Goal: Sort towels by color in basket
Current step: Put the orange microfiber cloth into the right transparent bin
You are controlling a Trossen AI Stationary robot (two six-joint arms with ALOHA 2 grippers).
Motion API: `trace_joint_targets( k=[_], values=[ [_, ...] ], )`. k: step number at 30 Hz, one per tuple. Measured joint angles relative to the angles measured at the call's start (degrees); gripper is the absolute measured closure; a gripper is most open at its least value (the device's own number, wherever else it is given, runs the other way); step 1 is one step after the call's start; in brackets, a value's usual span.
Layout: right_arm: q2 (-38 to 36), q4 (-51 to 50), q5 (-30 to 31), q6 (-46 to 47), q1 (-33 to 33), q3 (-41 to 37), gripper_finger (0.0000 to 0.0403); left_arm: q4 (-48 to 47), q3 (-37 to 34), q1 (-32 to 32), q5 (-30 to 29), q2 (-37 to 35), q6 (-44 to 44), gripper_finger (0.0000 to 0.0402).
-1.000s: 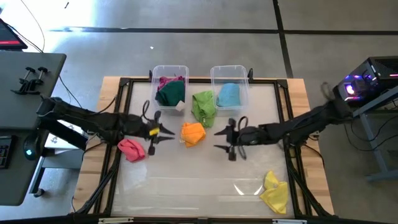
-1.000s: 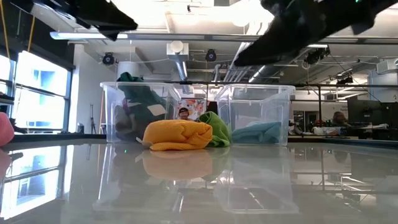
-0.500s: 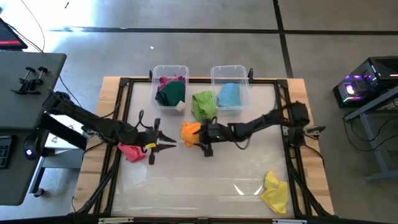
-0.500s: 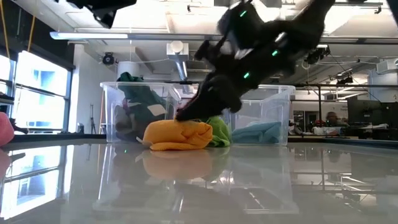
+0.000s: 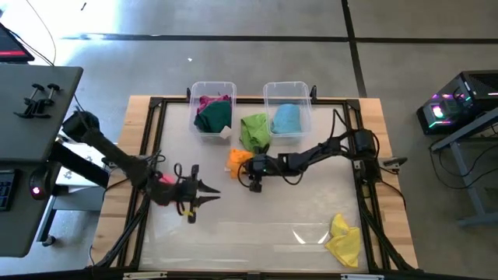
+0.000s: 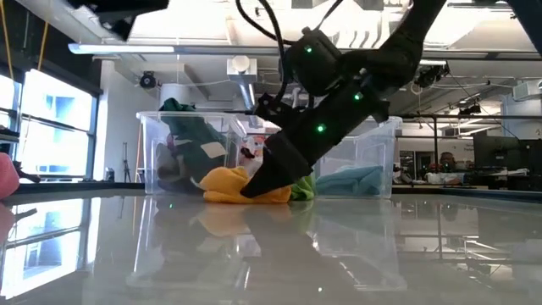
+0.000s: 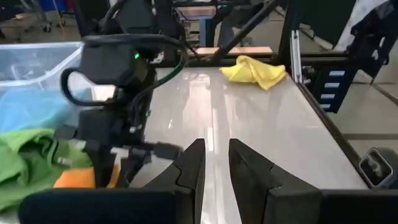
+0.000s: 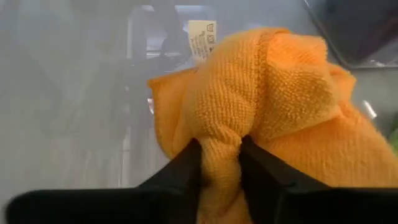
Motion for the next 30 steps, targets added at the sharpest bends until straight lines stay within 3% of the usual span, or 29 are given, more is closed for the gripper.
trace_joint_targets(
  k=[4,10,14,16,18,20,22,25,30],
  values=[
    [-2.3,-3.48,1.04,0.19,3.0,-0.01,0.0384,1.43,0.05,-5.41,-6.05,1.94,-2.39,0.0344],
    [-12.81,-16.99,9.4,2.09,8.39,-0.25,0.0389,1.97,0.01,-12.94,-14.38,3.03,-5.84,0.0344],
    [-25.61,-25.14,18.97,1.33,11.77,-0.25,0.0394,2.79,-0.01,-16.52,-18.86,3.07,-6.67,0.0344],
    [-33.47,-28.47,26.7,0.84,11.89,-0.19,0.0393,2.72,0.01,-17.31,-21.27,3.05,-6.65,0.0344],
    [-40.74,-31.47,36.22,-1.34,9.74,0.54,0.0396,2.77,0.01,-17.84,-23.78,3.06,-5.26,0.0344],
    [-46.96,-32.26,39.64,-5.45,5.2,1.74,0.0398,3.43,0.01,-18.02,-27.66,3.06,-2.28,0.0344],
    [-51.6,-31.33,36.49,-8.71,-1.84,2.66,0.0397,3.67,0.01,-18.0,-32.44,3.03,1.01,0.0344],
    [-54.24,-29.89,22.53,-10.26,-14.59,3.08,0.0398,3.74,0.01,-17.66,-40.88,3.03,7.43,0.0344],
    [-49.24,-35.2,3.49,-6.32,-29.08,2.91,0.0397,7.29,0.01,-15.56,-52.6,3.02,15.53,0.0344]
  ],
)
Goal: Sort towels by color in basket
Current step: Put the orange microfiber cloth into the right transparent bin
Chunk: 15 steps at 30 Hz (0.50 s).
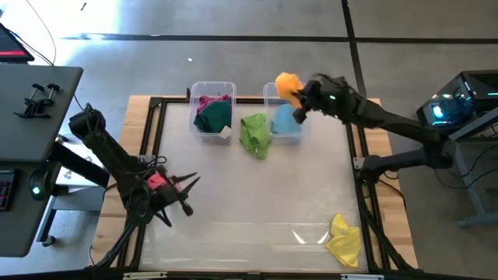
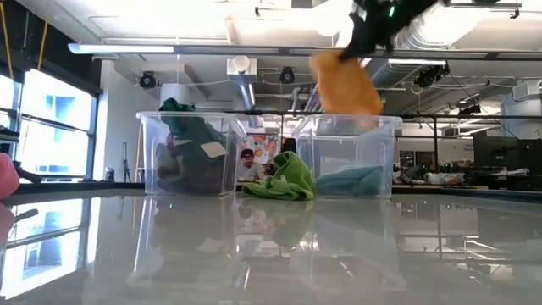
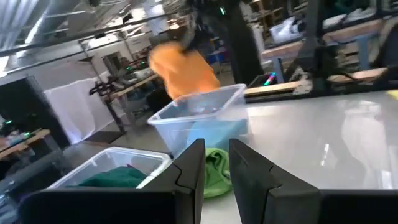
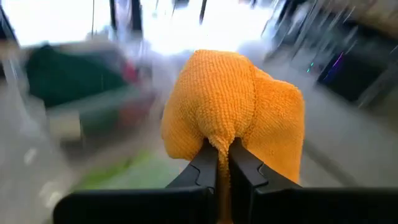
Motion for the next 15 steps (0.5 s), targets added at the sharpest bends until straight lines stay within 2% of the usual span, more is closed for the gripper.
trace_joint_targets(
  k=[3,6,9,12,15],
  values=[
    [4.64,-2.23,-7.28,1.81,-3.2,-0.1,0.0397,3.02,0.0,2.02,1.06,-0.59,3.51,0.0344],
    [7.91,-1.24,-12.26,3.23,-3.63,-0.1,0.0397,4.04,0.0,3.55,1.08,-0.69,6.36,0.0344],
    [10.09,-1.7,-11.7,4.99,-3.9,-0.1,0.0397,3.93,0.0,4.35,1.14,-0.66,8.09,0.0344],
    [11.73,-4.4,-6.98,5.66,-5.24,-0.08,0.039,3.35,0.0,4.91,1.42,-0.63,7.42,0.0344],
    [13.82,-7.05,-6.4,5.65,-7.01,-0.08,0.0362,3.21,0.0,5.04,1.63,-0.65,6.12,0.0344]
  ],
)
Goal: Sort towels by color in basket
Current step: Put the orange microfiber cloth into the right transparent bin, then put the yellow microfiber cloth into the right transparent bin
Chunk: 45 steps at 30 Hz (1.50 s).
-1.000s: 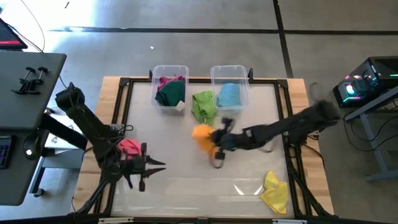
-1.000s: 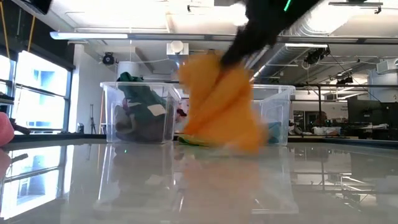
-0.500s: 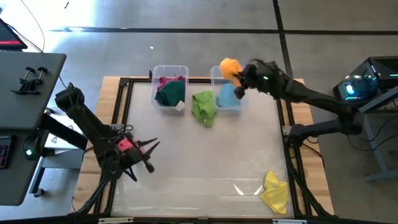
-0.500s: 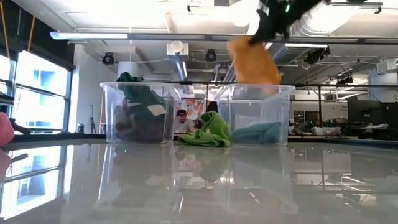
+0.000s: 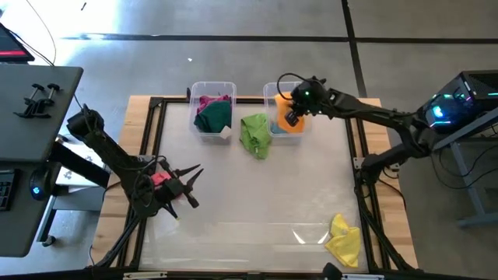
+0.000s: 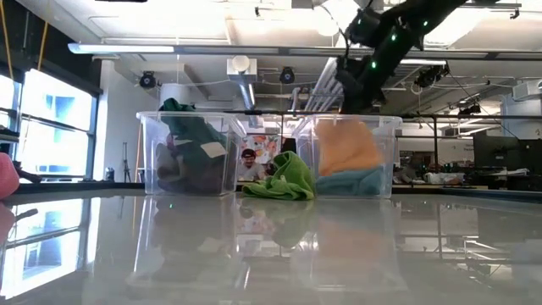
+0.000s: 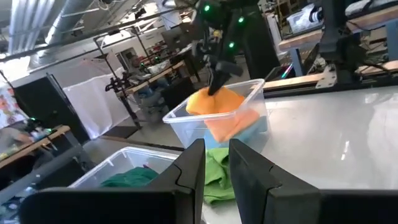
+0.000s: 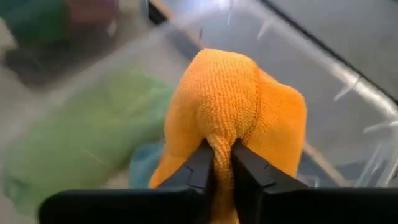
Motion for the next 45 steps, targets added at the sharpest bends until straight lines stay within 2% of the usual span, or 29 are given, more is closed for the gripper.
trace_joint_targets(
  k=[6,9,11,14,17,23,26,29,34,40,45],
  values=[
    [1.11,-2.22,-5.01,-3.28,-3.03,1.16,0.0254,-0.26,0.0,-0.41,4.27,0.0,-5.82,0.0344],
    [-1.18,-4.51,-2.74,-3.21,-2.82,4.53,0.0218,-0.23,0.0,-1.02,7.27,0.0,-7.77,0.0344],
    [-3.49,-4.94,1.15,-3.74,-0.94,6.04,0.021,-0.35,0.0,-1.39,8.9,0.0,-9.39,0.0344],
    [-7.86,-5.18,6.46,-6.52,4.09,6.56,0.0209,-0.42,0.0,-2.12,11.24,0.0,-12.89,0.0344],
    [-12.18,-6.74,9.15,-6.85,11.5,6.64,0.0215,-0.41,0.0,-3.11,12.58,0.0,-17.27,0.0344],
    [-16.96,-17.17,9.62,-2.5,31.57,6.69,0.0233,-0.46,0.0,-5.01,13.37,1.61,-22.8,0.0344],
    [-17.41,-25.44,9.68,4.11,42.79,6.69,0.0241,-0.57,0.0,-5.73,13.41,3.11,-24.71,0.0344],
    [-16.64,-34.27,8.14,15.02,53.22,6.69,0.0249,-0.5,0.0,-5.97,13.42,4.8,-26.17,0.0344],
    [-14.15,-43.71,-3.76,39.9,66.5,6.0,0.0253,-0.5,0.0,-5.88,13.4,7.2,-26.89,0.0344],
    [-11.69,-40.1,-13.77,63.73,77.71,-0.77,0.0247,-0.25,0.0,-5.44,13.27,8.84,-26.93,0.0344],
    [-8.65,-28.19,-17.1,70.15,81.78,-9.59,0.0206,-0.22,0.0,-5.44,13.23,9.22,-26.93,0.0344]
  ],
)
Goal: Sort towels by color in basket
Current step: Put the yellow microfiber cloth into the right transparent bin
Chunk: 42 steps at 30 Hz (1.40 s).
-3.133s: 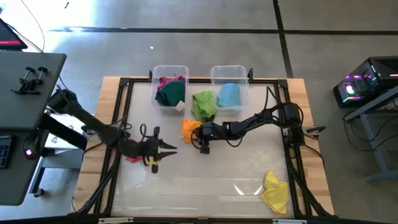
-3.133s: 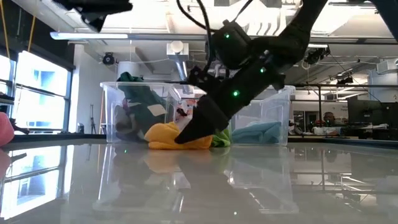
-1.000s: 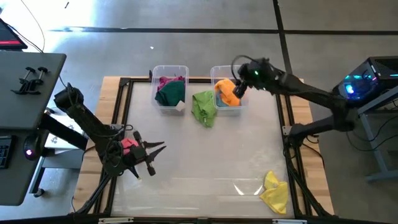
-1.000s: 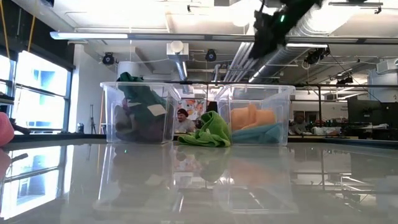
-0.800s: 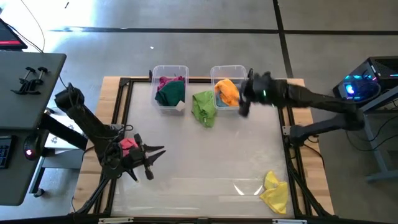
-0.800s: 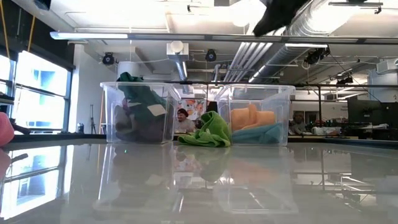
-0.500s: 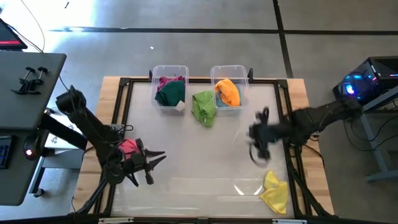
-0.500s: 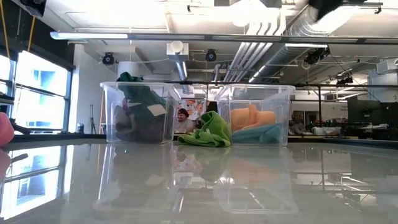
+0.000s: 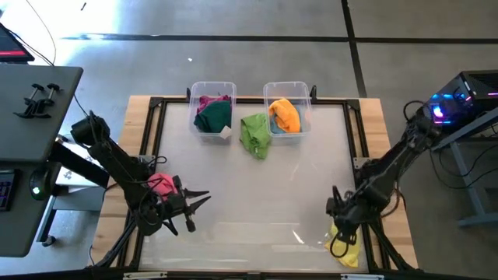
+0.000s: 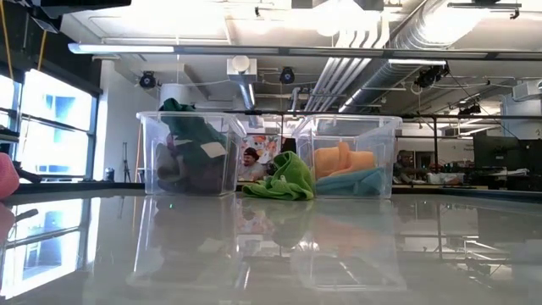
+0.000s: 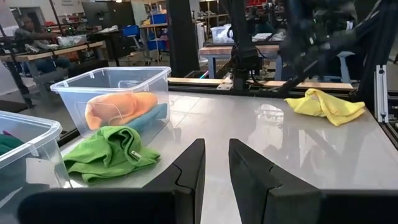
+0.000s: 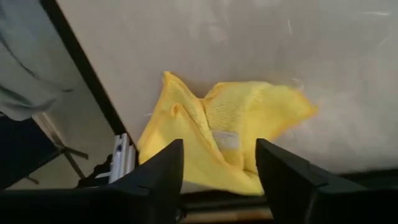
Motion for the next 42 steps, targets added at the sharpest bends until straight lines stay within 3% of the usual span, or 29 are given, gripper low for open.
trace_joint_targets(
  k=[4,9,16,23,27,29,37,39,42],
  values=[
    [4.26,8.98,-3.82,-1.25,0.53,-4.97,0.0185,0.02,0.0,0.33,-0.23,-0.04,0.87,0.0344],
    [12.84,10.8,-6.61,-6.33,0.58,-5.55,0.0199,0.05,0.0,0.72,-0.27,-0.04,1.03,0.0344],
    [21.96,11.02,-8.73,-13.97,0.46,-4.6,0.0245,0.11,0.0,1.41,-0.27,-0.04,0.09,0.0344],
    [22.63,12.79,-7.86,-18.54,0.62,-4.79,0.0322,0.15,0.0,1.51,-0.12,-0.04,-0.48,0.0344],
    [20.52,15.16,-2.21,-18.91,0.63,-4.88,0.0371,0.13,0.0,1.5,-0.1,-0.04,-0.5,0.0344],
    [18.89,16.71,2.63,-19.83,0.58,-5.0,0.0375,0.13,0.0,1.49,-0.09,-0.04,-0.48,0.0344],
    [14.41,24.56,39.81,-21.42,-0.99,-5.21,0.0374,-0.01,0.0,1.51,-0.05,-0.04,-0.46,0.0344],
    [14.54,26.7,44.14,-22.9,-1.05,-5.21,0.0372,0.02,0.0,1.51,-0.03,-0.04,-0.46,0.0344],
    [14.62,28.38,45.99,-25.54,-1.05,-5.19,0.0373,0.0,0.0,1.51,-0.01,-0.04,-0.44,0.0344]
  ],
)
